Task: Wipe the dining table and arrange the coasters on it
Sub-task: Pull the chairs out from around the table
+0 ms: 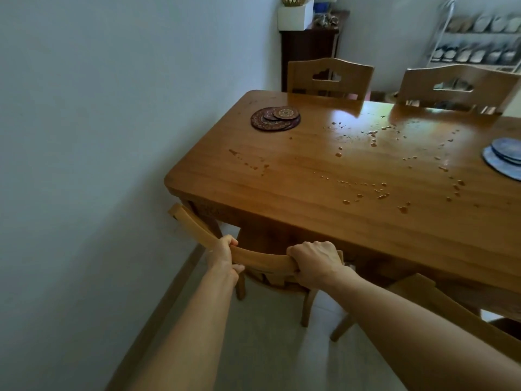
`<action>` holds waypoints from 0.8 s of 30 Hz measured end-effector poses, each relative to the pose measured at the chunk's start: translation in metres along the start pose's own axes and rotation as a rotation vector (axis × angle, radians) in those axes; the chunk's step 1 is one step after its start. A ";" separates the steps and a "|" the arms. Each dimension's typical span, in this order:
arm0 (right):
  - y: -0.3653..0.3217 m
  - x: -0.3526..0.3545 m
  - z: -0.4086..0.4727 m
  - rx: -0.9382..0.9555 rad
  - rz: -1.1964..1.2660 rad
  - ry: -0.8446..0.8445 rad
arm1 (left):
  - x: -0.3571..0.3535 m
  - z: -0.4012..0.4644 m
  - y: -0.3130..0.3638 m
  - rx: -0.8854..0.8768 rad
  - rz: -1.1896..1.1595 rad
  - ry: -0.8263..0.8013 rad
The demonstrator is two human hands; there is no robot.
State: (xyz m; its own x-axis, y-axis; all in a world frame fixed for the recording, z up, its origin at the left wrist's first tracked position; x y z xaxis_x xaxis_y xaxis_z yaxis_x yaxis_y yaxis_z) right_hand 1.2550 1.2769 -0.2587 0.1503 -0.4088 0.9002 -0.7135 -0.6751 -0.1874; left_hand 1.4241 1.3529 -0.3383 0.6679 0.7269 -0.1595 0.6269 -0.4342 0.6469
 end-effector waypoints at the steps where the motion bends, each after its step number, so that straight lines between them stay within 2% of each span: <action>1: 0.001 -0.001 0.001 -0.008 0.002 0.000 | 0.000 0.001 0.000 0.003 0.006 -0.003; 17: -0.016 -0.004 0.005 -0.163 -0.083 0.031 | 0.012 0.005 0.012 0.015 0.106 -0.102; 24: -0.002 0.004 -0.027 -0.141 0.168 0.049 | 0.003 -0.018 0.007 -0.026 0.083 -0.072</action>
State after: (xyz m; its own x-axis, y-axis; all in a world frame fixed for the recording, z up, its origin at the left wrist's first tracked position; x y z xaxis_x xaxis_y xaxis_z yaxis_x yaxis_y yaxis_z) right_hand 1.2390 1.2931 -0.2441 -0.0099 -0.4755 0.8797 -0.8150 -0.5059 -0.2826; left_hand 1.4230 1.3620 -0.3209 0.7447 0.6487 -0.1567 0.5582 -0.4768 0.6791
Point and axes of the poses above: each hand's wrist, its own z-axis towards the middle knuckle, its own x-axis out of the back of the hand, y = z × x, the point moved 10 cm from there along z, towards the middle knuckle, and after that the axes turned 11 degrees about -y, right-handed, at the moved point
